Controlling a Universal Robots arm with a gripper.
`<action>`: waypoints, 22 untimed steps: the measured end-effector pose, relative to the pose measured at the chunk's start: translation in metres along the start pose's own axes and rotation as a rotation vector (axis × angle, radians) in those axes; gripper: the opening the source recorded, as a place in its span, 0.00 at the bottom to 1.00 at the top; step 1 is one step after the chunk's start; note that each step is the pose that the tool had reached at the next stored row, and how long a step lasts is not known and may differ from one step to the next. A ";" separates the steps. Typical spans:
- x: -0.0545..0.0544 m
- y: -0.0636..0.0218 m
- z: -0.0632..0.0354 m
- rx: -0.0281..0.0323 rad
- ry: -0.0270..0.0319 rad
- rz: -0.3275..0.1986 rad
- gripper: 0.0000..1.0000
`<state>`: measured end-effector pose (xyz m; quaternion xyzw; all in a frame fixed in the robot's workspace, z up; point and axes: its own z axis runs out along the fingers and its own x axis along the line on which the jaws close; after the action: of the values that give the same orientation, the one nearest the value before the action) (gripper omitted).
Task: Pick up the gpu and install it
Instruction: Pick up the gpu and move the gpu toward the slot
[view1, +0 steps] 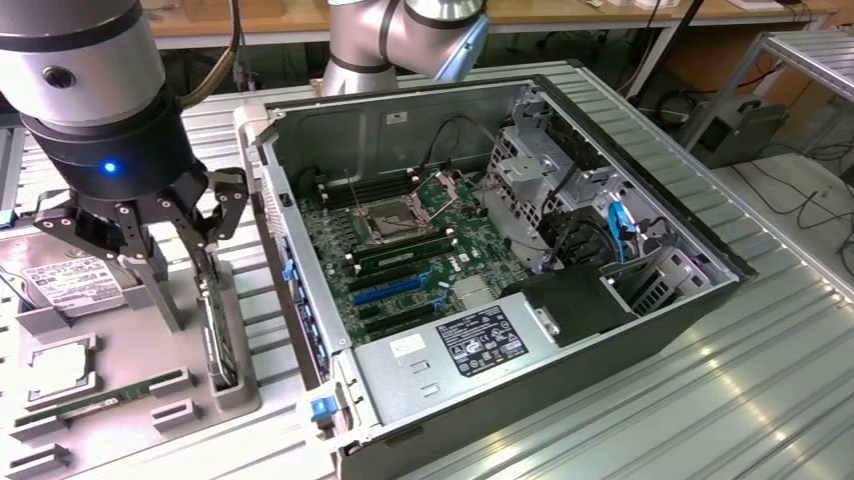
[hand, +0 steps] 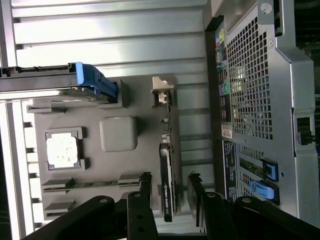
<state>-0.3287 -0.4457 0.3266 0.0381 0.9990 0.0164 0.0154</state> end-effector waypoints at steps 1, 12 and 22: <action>0.000 -0.0007 0.0017 0.0000 -0.0009 0.000 0.42; 0.007 -0.0056 0.0209 -0.0009 -0.0135 0.002 0.42; 0.006 -0.0062 0.0376 -0.0012 -0.0194 0.002 0.42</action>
<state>-0.3339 -0.4503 0.2887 0.0394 0.9988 0.0166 0.0251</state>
